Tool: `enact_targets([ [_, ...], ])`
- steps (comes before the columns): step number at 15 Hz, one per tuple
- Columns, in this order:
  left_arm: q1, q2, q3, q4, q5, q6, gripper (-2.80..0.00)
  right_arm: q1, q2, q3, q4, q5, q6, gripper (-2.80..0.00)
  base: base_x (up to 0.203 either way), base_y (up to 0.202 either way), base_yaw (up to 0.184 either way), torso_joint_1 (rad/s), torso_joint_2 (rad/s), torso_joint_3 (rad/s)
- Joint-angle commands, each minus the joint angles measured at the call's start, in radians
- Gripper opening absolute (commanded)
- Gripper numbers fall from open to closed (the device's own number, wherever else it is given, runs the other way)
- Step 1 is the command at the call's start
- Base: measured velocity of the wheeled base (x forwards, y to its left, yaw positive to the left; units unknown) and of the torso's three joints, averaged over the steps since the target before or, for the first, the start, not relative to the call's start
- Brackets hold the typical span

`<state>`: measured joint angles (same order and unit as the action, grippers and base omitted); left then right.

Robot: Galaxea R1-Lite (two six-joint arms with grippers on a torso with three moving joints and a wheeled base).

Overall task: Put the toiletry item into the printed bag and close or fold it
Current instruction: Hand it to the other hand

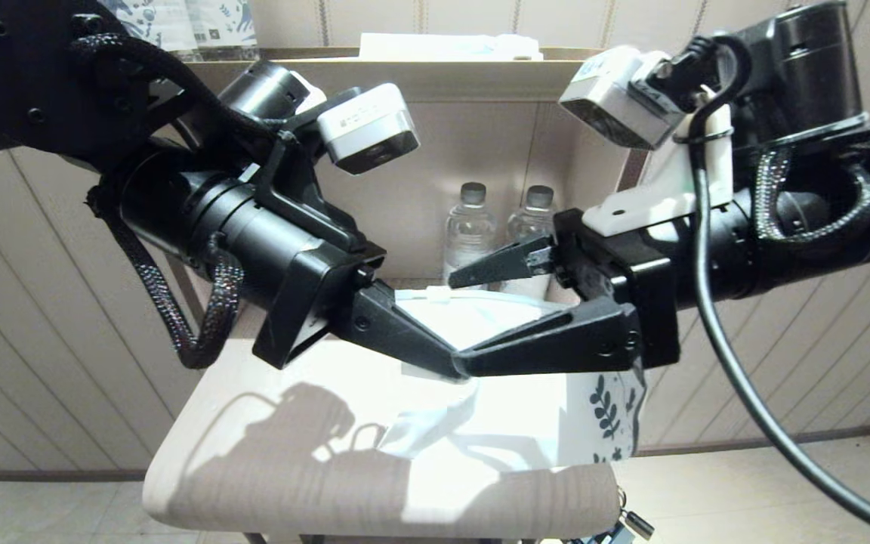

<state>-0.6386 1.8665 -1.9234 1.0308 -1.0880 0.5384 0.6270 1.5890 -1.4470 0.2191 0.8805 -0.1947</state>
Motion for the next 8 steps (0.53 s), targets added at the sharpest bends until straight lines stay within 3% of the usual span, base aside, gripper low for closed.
enact_targets([
  [1,-0.024,0.032,-0.006,-0.028,-0.007,-0.01,-2.8,-0.019,-0.067,0.044,0.0,0.044,-0.002,0.0,0.0,0.0,0.0,0.0,0.0,0.0],
  [3,-0.045,0.056,-0.007,-0.044,0.001,-0.02,-2.8,-0.038,-0.11,0.082,-0.007,0.118,-0.002,0.0,0.0,0.0,0.0,0.0,0.0,0.0],
  [6,-0.063,0.085,-0.006,-0.053,0.005,-0.02,-2.8,-0.079,-0.124,0.125,-0.013,0.155,-0.002,0.0,0.0,0.0,0.0,0.0,0.0,0.0],
  [8,-0.074,0.104,-0.005,-0.052,0.012,-0.017,-2.8,-0.115,-0.125,0.139,-0.011,0.234,-0.002,0.0,0.0,0.0,0.0,0.0,0.0,0.0],
])
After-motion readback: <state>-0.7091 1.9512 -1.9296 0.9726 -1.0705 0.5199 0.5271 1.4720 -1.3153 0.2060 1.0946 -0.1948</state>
